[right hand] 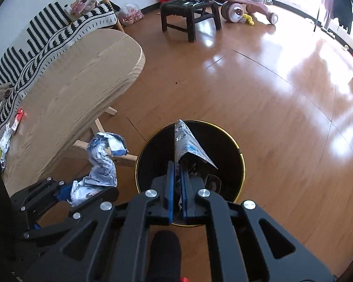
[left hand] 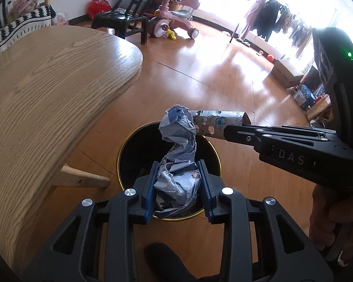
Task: Collect trash
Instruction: 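Carry both wrappers to the black bin and open both tools over it, then move both tools back over the remaining trash on the table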
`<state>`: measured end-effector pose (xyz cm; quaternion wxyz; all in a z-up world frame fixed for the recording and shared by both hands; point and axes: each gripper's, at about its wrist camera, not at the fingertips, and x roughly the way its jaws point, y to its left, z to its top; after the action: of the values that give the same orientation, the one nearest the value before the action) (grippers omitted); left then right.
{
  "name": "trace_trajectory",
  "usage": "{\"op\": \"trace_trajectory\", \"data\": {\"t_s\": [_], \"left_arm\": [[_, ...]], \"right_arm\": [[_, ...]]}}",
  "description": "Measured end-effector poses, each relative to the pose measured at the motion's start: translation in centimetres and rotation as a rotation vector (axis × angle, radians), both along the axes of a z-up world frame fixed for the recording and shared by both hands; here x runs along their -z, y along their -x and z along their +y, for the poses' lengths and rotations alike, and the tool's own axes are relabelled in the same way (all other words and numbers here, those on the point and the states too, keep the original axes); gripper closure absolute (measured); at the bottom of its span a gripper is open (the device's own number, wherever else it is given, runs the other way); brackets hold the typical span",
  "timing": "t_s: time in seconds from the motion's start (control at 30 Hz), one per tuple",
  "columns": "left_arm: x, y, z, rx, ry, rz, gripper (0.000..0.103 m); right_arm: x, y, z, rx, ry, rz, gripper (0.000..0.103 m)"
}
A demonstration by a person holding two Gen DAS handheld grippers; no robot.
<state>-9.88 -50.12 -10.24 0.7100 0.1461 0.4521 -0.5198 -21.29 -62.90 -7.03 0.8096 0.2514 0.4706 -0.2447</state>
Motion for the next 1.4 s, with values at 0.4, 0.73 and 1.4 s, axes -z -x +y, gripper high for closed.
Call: {"op": "trace_trajectory", "data": {"t_s": [0.4,0.73,1.4], "left_arm": [[1.7,-0.1,-1.4,0.018,-0.017,0.023,0.032],[1.0,-0.3,-1.0,0.0,-0.001,0.02,0.016],[-9.5,-10.1,23.7,-0.41,0.046,-0.206,0.007]], "right_arm": [[0.3,-0.6,-0.8,0.065,-0.043,0.024,0.091],[-1.3,-0.4,-0.6,0.109,-0.01,-0.039,0.018],[-9.1,-14.9,15.3,-0.161,0.028,-0.23,0.011]]}}
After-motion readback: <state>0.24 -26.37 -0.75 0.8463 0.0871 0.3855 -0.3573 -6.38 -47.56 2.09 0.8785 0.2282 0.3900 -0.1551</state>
